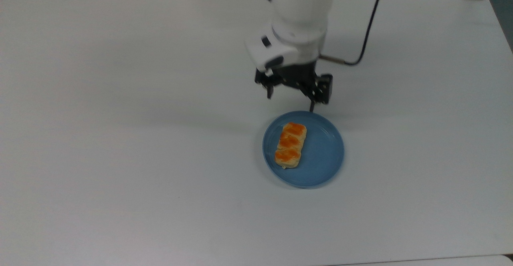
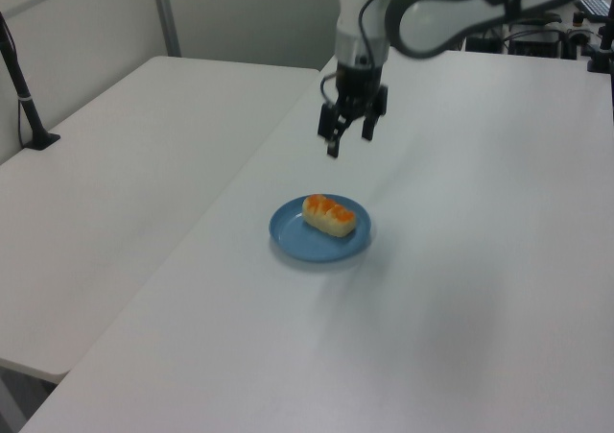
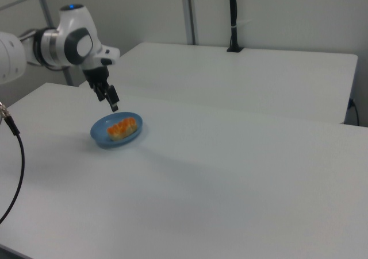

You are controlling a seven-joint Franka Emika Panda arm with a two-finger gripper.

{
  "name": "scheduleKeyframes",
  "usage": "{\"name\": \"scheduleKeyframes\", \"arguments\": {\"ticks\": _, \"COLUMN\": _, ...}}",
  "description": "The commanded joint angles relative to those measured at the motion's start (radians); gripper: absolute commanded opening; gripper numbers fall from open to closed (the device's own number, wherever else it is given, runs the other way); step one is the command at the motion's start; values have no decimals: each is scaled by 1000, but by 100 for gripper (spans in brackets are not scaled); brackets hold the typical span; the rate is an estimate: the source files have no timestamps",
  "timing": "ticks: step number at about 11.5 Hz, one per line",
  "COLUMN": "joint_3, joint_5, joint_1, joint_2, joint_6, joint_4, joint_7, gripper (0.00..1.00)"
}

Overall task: Put the bread on the table
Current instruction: 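Move the open gripper over the bread roll on the blue plate, then lower the gripper and close it around the bread roll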

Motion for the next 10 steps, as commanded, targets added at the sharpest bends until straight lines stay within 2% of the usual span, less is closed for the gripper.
{"name": "scheduleKeyframes", "arguments": {"ticks": 1, "joint_3": -13, "joint_5": 5, "joint_1": 24, "joint_2": 132, "joint_6": 92, "joint_4": 46, "joint_7": 26, "gripper": 100}}
{"name": "scheduleKeyframes", "arguments": {"ticks": 3, "joint_3": -16, "joint_5": 0, "joint_1": 36, "joint_2": 190, "joint_6": 141, "joint_4": 46, "joint_7": 40, "gripper": 100}}
{"name": "scheduleKeyframes", "arguments": {"ticks": 5, "joint_3": -15, "joint_5": -47, "joint_1": 38, "joint_2": 231, "joint_6": 211, "joint_4": 43, "joint_7": 96, "gripper": 100}}
{"name": "scheduleKeyframes", "arguments": {"ticks": 7, "joint_3": -12, "joint_5": -64, "joint_1": 39, "joint_2": 239, "joint_6": 244, "joint_4": 38, "joint_7": 116, "gripper": 88}}
{"name": "scheduleKeyframes", "arguments": {"ticks": 10, "joint_3": -12, "joint_5": -64, "joint_1": 51, "joint_2": 239, "joint_6": 248, "joint_4": 36, "joint_7": 116, "gripper": 55}}
